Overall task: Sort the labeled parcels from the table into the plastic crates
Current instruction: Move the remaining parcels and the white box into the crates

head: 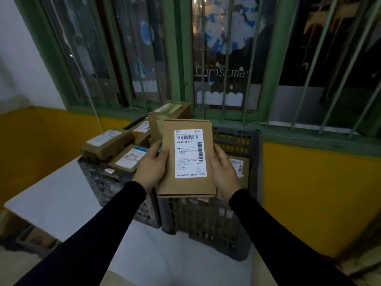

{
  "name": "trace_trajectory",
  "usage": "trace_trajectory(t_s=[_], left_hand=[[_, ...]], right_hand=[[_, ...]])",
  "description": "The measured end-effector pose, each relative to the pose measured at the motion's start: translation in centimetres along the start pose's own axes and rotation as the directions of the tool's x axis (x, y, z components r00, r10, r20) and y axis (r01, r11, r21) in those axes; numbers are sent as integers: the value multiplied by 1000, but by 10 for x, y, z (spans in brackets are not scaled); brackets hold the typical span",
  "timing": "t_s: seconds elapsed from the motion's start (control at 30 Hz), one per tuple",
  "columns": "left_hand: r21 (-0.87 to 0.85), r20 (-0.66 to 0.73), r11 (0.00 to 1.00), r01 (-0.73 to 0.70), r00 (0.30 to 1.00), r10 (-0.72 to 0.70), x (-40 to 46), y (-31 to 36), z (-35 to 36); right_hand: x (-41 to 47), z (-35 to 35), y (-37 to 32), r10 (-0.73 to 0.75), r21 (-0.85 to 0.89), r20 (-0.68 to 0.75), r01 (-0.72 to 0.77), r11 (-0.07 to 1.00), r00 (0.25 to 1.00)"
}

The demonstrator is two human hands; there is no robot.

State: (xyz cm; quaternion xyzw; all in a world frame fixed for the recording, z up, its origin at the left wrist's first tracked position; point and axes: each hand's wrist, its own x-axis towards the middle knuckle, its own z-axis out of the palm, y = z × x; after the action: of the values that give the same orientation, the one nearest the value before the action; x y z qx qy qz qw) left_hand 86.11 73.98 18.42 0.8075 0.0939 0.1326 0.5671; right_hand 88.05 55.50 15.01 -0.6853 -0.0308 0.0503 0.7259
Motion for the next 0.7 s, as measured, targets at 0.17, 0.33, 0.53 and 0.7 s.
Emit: trace_trajectory(t_s=[0.17, 0.33, 0.53, 0.7], left_hand=[[14, 101, 1000, -18, 995, 16, 76, -13, 47], [29, 302, 999, -40, 953, 30, 140, -41, 96], [87, 421, 996, 34, 904, -68, 186, -64, 132], [159, 464, 984, 82, 873, -147, 201, -83, 150]], right_hand=[[66, -22, 9, 50, -66, -127, -59, 996, 991], [115, -46, 54, 42, -309, -282, -133, 942, 959], [139, -48, 59, 34, -383, -405, -203, 901, 914], [167, -55, 79, 208, -339, -419, -365, 867, 884]])
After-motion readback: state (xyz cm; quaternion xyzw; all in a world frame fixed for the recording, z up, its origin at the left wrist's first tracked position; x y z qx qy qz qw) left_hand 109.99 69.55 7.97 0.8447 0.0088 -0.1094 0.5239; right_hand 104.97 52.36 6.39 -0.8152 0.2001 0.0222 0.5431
